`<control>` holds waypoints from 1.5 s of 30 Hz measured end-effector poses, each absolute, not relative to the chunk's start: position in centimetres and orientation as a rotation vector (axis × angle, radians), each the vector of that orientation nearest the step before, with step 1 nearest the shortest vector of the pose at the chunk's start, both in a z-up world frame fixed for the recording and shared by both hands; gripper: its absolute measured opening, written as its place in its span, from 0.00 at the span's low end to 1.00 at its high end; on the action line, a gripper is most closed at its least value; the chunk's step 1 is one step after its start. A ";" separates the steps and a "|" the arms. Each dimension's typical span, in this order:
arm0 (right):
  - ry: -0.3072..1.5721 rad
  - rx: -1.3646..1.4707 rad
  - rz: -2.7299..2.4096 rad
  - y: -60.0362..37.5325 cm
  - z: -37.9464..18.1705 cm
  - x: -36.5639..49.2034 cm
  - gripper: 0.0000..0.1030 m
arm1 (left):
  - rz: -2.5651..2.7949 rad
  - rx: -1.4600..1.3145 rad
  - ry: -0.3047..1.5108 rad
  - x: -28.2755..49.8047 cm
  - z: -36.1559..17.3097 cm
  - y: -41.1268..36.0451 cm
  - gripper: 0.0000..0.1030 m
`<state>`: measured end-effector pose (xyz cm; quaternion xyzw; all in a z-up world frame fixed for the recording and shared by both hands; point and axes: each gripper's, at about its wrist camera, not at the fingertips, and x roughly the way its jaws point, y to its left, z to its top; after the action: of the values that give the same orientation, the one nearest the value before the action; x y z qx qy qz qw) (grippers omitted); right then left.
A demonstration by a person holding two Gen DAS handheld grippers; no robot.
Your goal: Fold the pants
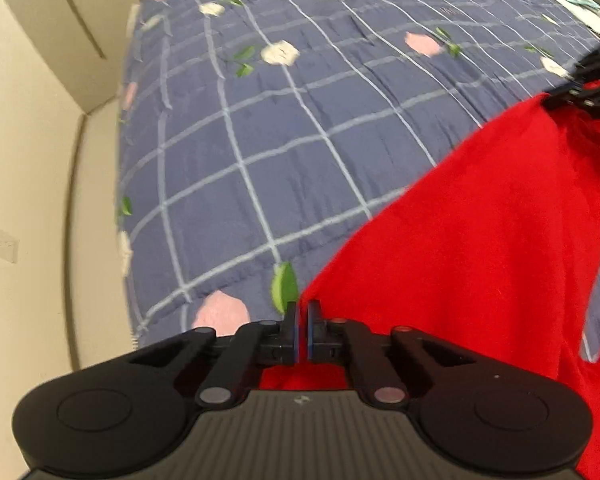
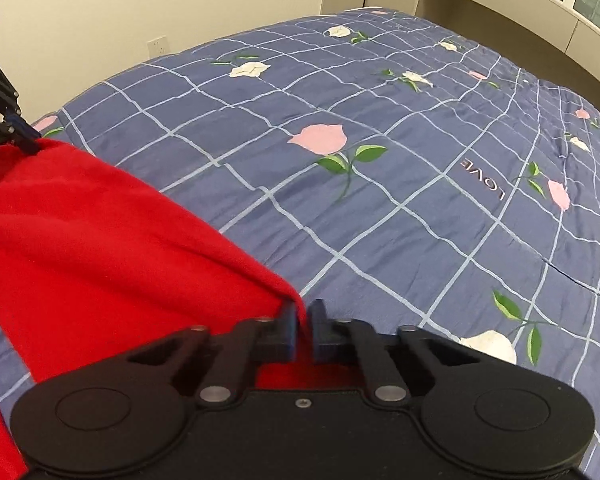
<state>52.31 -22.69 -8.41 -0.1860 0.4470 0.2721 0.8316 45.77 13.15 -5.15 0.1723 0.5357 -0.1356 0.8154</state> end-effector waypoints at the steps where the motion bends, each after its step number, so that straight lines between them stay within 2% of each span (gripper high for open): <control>1: 0.932 -0.400 0.571 -22.7 -8.1 51.9 0.01 | -0.275 0.363 1.121 45.4 -4.8 13.1 0.02; 9: 0.760 -0.387 0.540 -24.0 -3.2 46.0 0.00 | -0.155 0.390 0.927 39.5 0.1 12.0 0.01; 21: 0.609 -0.448 0.508 -26.4 0.9 30.4 0.00 | -0.148 0.447 0.675 24.7 5.9 8.8 0.01; 32: 0.598 -0.469 0.484 -26.8 0.0 18.9 0.00 | -0.072 0.387 0.642 13.7 1.5 7.8 0.01; 38: 0.635 -0.462 0.466 -26.7 -2.0 16.8 0.00 | -0.053 0.349 0.664 11.4 -1.2 7.4 0.01; 45: 0.618 -0.465 0.447 -27.1 -1.3 15.4 0.00 | -0.069 0.413 0.619 9.3 -1.1 6.8 0.01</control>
<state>15.44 -27.11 -1.34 -0.2248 0.2986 0.2160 0.9020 9.28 6.78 -1.07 0.2016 0.3022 -0.0336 0.9311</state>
